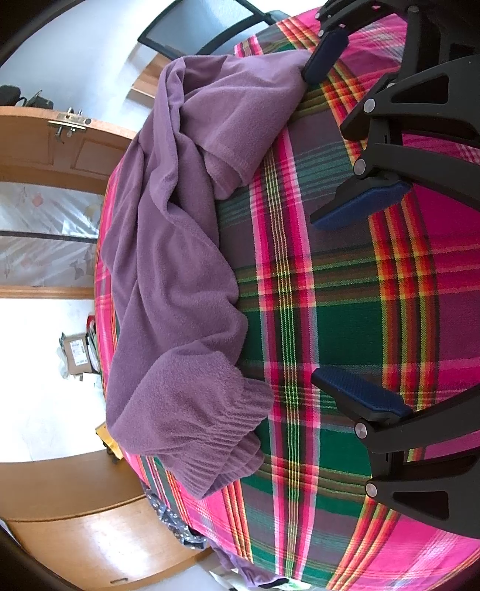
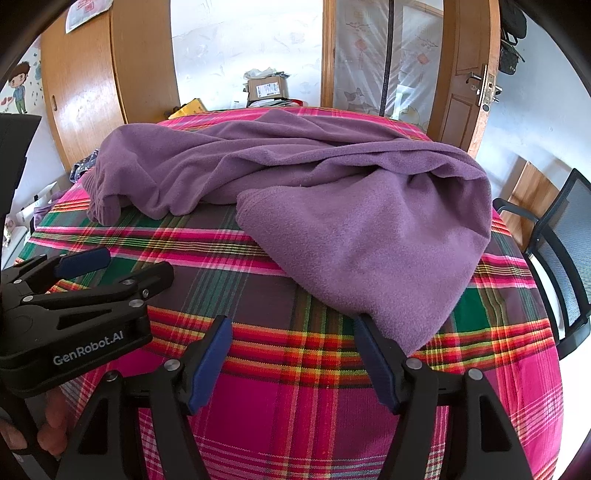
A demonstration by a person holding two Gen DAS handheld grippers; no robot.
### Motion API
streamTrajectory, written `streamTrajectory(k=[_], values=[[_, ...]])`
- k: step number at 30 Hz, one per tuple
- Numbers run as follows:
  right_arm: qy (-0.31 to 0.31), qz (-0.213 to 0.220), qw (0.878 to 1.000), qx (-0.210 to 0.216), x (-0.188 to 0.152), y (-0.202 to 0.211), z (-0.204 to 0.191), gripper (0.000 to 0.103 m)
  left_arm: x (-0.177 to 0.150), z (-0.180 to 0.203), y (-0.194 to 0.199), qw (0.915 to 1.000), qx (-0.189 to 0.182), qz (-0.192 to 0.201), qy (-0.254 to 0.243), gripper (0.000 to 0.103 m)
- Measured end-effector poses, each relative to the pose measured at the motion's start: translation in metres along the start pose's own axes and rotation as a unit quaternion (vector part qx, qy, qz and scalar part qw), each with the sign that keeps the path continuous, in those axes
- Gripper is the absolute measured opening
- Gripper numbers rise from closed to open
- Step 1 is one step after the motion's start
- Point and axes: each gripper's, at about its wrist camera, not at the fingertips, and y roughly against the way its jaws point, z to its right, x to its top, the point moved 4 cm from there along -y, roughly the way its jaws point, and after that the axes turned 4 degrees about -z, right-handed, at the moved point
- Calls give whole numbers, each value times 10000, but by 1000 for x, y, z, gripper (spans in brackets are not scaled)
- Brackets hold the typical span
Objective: Fold clothes
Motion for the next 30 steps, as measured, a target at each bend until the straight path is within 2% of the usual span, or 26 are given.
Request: streamTrajectory(k=[6,15,22,30], values=[[2,2,10000,-3,1,-2,1,69,-2,-4,3,10000,69,9,-17,78],[34,-13,10000,17,1,-1,-2,72,5,-9,17,9993,166,312,-78,78],[26,-9,10000,17,1,-1,-2,72,8,-11,26,9967,511,563,-294,78],[27,-8,10000,18,1,0,-1,73,9,-6,30,9942,620,708,-516,78]])
